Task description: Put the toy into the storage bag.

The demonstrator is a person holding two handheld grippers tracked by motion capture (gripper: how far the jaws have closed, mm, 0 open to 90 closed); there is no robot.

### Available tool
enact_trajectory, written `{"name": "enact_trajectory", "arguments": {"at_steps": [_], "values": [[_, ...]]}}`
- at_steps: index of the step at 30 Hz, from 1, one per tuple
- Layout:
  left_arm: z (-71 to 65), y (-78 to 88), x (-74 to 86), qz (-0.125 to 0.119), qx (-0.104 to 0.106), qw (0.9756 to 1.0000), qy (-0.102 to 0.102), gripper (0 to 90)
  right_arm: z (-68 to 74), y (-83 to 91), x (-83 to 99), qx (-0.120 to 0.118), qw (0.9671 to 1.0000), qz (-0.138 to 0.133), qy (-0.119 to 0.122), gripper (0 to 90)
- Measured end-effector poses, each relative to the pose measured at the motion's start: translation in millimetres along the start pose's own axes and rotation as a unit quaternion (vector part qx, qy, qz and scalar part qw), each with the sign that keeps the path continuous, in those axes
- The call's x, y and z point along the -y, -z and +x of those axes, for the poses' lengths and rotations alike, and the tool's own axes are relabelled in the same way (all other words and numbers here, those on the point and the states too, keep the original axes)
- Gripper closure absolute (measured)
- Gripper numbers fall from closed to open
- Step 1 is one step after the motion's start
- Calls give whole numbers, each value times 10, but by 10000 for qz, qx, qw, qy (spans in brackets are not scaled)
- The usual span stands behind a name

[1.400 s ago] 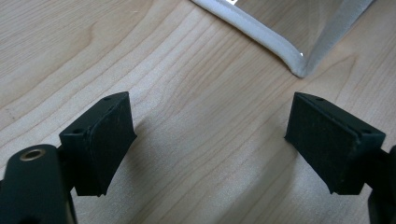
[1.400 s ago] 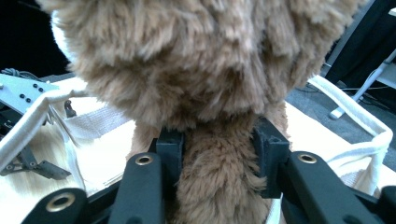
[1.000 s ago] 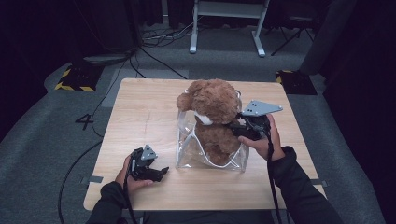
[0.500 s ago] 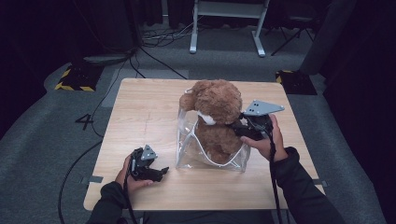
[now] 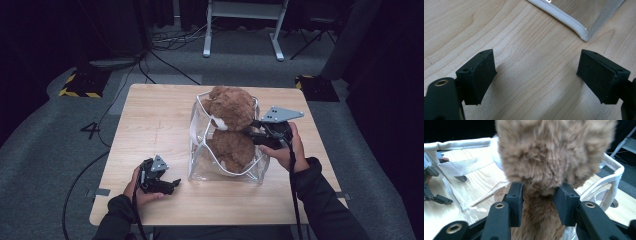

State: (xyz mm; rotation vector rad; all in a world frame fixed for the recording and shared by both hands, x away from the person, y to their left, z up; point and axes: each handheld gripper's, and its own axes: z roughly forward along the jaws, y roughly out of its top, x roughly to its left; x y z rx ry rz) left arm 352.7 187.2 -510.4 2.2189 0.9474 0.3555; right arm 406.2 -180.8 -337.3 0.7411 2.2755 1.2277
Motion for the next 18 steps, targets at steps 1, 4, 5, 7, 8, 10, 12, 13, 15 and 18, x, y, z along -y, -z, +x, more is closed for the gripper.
{"name": "enact_trajectory", "arguments": {"at_steps": [1, 4, 5, 7, 8, 10, 12, 13, 15, 18], "values": [[-1, 0, 0, -4, -1, 10000, 4, 152, -5, 0, 3, -22, 10000, -9, -5, 633], [0, 0, 0, 0, 0, 10000, 2, 152, 5, -6, 0, -37, 10000, -26, 15, 633], [-1, 0, 0, -2, -1, 10000, 4, 152, 7, -11, 0, -32, 10000, -9, 18, 633], [0, 0, 0, 0, 0, 10000, 1, 152, 12, -38, 9, -30, 10000, 64, 38, 632], [0, 0, 0, -1, 0, 10000, 2, 152, 15, -55, 18, -46, 9999, 107, 60, 632], [-1, 0, 0, -4, -1, 10000, 3, 152, 24, -80, 40, -61, 9999, 133, 88, 633], [0, 0, 0, 1, 0, 10000, 0, 152, 31, -78, 42, -50, 9999, 120, 73, 633], [0, 0, 0, -3, -1, 10000, 1, 152, 32, -78, 42, -53, 9999, 120, 78, 633], [0, 0, 0, 0, -1, 10000, 1, 152, 32, -75, 41, -49, 9999, 124, 88, 633], [0, 0, 0, -2, -1, 10000, 2, 152, 32, -66, 41, -52, 9999, 102, 87, 633]]}}
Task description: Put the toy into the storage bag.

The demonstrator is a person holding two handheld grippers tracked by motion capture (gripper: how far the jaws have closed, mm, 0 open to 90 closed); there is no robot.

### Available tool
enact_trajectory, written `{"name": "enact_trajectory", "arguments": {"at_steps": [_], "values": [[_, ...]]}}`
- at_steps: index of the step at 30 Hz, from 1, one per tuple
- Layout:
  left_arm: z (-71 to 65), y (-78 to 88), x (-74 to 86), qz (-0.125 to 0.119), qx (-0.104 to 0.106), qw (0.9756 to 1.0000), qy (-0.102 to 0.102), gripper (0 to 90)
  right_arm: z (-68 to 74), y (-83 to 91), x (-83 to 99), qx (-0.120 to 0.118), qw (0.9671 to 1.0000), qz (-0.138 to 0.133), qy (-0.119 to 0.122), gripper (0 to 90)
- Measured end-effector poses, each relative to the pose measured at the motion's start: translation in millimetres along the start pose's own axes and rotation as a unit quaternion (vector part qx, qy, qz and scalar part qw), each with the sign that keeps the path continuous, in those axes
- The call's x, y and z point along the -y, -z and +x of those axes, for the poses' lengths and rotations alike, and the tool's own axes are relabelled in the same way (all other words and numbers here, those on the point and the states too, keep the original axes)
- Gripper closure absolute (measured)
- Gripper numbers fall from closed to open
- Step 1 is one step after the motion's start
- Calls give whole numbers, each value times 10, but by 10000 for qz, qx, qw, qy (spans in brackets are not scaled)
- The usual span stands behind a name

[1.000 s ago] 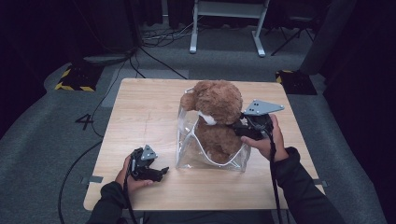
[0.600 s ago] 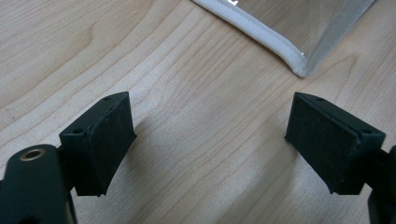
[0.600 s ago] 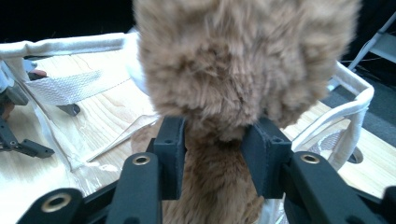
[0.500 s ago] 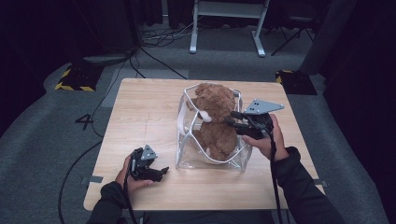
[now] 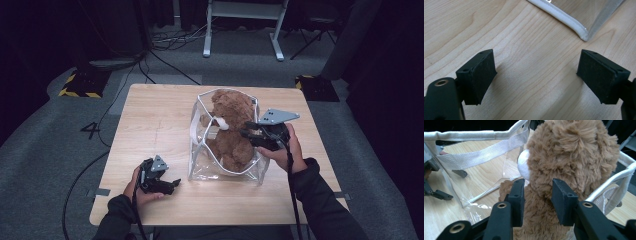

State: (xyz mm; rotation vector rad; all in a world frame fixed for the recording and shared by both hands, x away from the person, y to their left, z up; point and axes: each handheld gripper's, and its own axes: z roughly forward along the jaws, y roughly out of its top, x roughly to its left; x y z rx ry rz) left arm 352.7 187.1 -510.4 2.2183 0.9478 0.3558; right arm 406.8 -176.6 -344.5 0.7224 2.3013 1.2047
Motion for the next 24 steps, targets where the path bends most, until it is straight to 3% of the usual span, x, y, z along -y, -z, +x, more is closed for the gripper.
{"name": "enact_trajectory", "arguments": {"at_steps": [24], "values": [[1, 0, 0, 3, 1, 10000, -2, 152, -47, 241, -112, -62, 9996, -269, 71, 459]]}}
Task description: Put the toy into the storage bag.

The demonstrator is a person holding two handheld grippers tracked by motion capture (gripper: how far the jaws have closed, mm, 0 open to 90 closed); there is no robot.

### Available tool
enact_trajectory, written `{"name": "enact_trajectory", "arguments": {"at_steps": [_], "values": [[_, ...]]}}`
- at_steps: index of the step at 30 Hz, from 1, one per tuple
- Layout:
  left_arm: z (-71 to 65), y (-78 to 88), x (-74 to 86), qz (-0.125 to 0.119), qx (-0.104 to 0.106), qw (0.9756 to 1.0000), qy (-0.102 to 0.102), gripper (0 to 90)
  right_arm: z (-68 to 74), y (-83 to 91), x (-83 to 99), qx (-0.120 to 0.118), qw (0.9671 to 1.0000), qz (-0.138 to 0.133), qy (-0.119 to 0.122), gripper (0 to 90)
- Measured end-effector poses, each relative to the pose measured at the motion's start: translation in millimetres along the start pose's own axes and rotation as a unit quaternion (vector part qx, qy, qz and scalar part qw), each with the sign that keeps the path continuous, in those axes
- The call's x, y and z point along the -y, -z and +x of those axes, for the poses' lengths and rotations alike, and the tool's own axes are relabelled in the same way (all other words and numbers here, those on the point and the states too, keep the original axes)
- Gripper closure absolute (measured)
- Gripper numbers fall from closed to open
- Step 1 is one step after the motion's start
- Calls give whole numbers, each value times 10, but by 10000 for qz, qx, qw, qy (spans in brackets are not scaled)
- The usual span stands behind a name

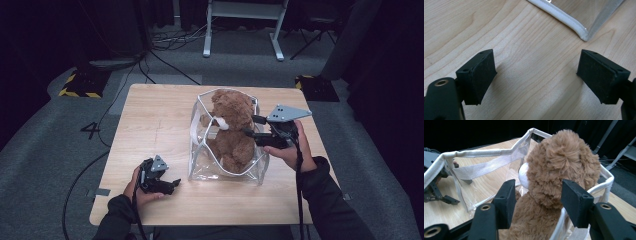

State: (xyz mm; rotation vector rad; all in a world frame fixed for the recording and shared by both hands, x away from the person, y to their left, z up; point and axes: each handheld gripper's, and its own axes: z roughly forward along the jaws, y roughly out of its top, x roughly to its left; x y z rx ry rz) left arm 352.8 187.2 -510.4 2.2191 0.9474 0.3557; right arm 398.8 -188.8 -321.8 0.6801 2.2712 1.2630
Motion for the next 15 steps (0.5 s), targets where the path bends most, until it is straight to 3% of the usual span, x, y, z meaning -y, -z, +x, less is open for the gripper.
{"name": "enact_trajectory", "arguments": {"at_steps": [15], "values": [[0, 0, 0, -2, 0, 10000, 3, 152, -28, 117, -11, 143, 9999, -46, 77, 328]]}}
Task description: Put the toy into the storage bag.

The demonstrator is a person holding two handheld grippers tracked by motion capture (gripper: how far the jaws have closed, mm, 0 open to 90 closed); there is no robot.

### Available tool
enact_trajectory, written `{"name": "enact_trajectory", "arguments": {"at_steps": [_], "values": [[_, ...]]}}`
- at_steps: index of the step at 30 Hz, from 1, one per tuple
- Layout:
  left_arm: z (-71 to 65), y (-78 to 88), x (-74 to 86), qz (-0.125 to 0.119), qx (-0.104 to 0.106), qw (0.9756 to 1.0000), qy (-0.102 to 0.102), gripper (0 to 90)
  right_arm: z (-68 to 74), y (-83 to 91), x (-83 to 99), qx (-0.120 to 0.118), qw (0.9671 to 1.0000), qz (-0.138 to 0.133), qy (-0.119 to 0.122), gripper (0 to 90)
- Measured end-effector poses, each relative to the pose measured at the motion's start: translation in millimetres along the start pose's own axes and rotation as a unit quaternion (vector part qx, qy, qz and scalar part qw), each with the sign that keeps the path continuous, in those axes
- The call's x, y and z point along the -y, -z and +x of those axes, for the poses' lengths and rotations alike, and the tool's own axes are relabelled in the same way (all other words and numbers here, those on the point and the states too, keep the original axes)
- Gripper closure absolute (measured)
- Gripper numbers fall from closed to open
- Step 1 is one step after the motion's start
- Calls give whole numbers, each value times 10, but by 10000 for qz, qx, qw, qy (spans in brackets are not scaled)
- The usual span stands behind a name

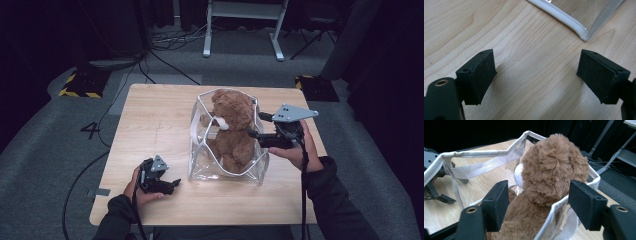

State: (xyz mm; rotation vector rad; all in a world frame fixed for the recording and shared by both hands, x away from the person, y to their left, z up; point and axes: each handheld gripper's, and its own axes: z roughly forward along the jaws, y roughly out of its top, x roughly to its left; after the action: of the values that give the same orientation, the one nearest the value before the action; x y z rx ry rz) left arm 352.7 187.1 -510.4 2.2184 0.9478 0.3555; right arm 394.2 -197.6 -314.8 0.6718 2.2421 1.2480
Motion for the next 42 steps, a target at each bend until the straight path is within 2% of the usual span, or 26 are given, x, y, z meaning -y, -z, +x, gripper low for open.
{"name": "enact_trajectory", "arguments": {"at_steps": [13, 18, 33, 42], "values": [[0, 0, 0, 1, 0, 10000, 0, 152, -49, 101, 27, 25, 9999, 69, 135, 295], [0, 0, 0, 1, 0, 10000, 0, 152, -78, 156, 56, 30, 9999, 83, 98, 290], [1, 0, 1, 10, 12, 10000, 2, 152, -234, 342, 188, 273, 9996, 108, 22, 272], [1, 0, 1, 13, 12, 10000, 0, 152, -274, 398, 237, 351, 9992, 163, 52, 266]]}}
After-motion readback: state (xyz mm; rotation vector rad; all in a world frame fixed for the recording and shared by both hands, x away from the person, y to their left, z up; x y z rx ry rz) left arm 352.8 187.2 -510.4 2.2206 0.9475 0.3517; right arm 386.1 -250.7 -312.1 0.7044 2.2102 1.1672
